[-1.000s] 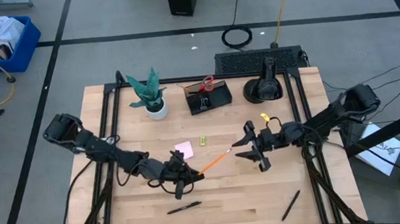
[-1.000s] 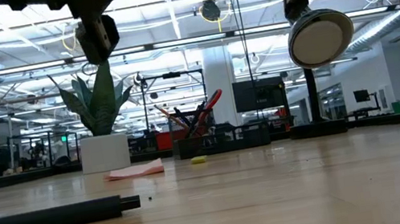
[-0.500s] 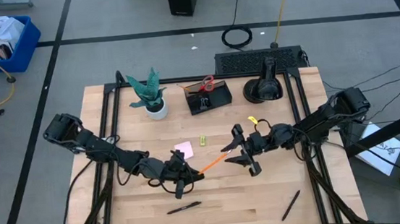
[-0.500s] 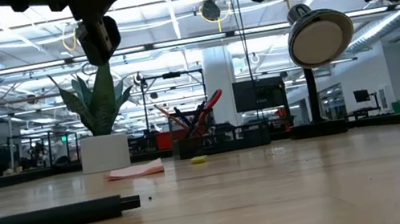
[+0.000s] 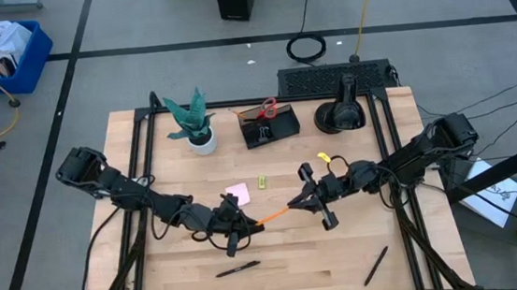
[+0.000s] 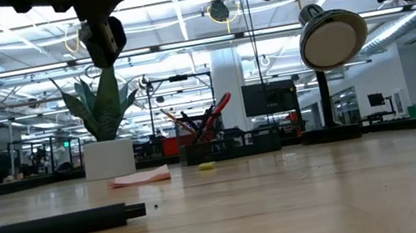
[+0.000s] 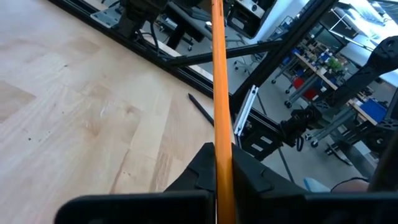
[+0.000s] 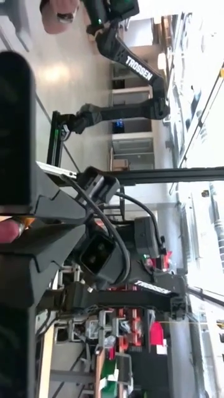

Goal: Pick and place office supplies into organizer
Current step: Put the yellow pencil into the black mesh desk organizer

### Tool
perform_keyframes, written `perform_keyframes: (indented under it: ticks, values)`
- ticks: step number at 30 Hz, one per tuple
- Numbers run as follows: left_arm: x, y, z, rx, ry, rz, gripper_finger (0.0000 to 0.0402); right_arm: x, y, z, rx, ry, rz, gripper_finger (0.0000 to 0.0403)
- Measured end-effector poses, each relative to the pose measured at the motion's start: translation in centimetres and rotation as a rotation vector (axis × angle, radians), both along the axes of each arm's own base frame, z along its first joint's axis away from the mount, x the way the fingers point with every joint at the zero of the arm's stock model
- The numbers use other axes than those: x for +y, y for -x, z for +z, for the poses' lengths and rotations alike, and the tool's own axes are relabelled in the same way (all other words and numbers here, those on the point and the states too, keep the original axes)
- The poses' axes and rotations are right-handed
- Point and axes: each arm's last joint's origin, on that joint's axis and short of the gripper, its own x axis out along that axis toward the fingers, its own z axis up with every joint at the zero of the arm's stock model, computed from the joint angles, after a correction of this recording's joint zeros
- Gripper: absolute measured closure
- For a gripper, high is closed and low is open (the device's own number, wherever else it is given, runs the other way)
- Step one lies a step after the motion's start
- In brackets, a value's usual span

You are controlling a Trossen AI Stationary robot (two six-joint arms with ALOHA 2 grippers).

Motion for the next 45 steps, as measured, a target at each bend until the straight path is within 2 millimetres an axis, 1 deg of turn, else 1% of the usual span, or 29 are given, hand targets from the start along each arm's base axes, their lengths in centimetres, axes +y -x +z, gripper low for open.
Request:
perform_keyframes:
  ticks: [3,5,7,11,16,20,23,26,28,30,32,35,38,42,45]
  values:
    - [0.1,0.0,0.0,-0.001,0.004,0.013,0.0391,0.0,0.0,0.0,-0.003,0.002,-0.004,0.0390]
    - [0.1,0.0,0.0,-0.001,0.011,0.028,0.0385,0.0,0.0,0.0,-0.007,0.013,-0.007,0.0395]
    - [0.2,0.0,0.0,0.000,0.010,0.045,0.0366,0.0,0.0,0.0,-0.012,0.025,-0.012,0.0396]
    - [0.3,-0.1,0.0,-0.001,-0.013,0.056,0.0312,-0.3,0.0,0.2,-0.011,0.024,-0.021,0.0394]
    - [0.8,-0.1,-0.6,0.054,-0.056,0.067,0.0257,-0.9,-0.2,0.0,0.004,0.039,-0.046,0.0396]
    - [1.5,0.1,-1.4,0.152,-0.144,0.075,0.0228,-1.6,-0.4,-0.3,0.038,0.051,-0.100,0.0396]
    - [2.1,0.5,-2.4,0.242,-0.178,0.178,0.0213,-2.3,-0.6,-0.5,0.054,0.068,-0.128,0.0397]
    - [2.5,1.0,-3.1,0.247,-0.198,0.275,0.0203,-3.0,-0.7,-0.7,0.075,0.079,-0.194,0.0396]
    - [2.8,1.7,-4.0,0.247,-0.196,0.309,0.0198,-3.4,-0.8,-0.8,0.083,0.099,-0.248,0.0396]
    - [3.1,2.3,-4.7,0.212,-0.188,0.302,0.0195,-3.9,-0.9,-1.0,0.097,0.119,-0.315,0.0397]
    - [3.3,3.1,-5.2,0.141,-0.184,0.247,0.0195,-4.4,-0.9,-1.1,0.117,0.131,-0.390,0.0397]
    - [3.7,4.7,-5.6,-0.015,-0.191,0.132,0.0195,-5.4,-1.0,-1.3,0.139,0.157,-0.470,0.0397]
    - [4.5,6.7,-6.1,-0.125,-0.203,0.117,0.0194,-6.5,-1.0,-1.3,0.144,0.155,-0.510,0.0397]
    - [5.5,9.1,-6.6,-0.211,-0.196,0.137,0.0195,-8.3,-1.0,-0.4,0.155,0.164,-0.578,0.0397]
    - [5.9,10.2,-6.5,-0.275,-0.177,0.140,0.0193,-9.6,-1.7,1.0,0.219,0.220,-0.626,0.0397]
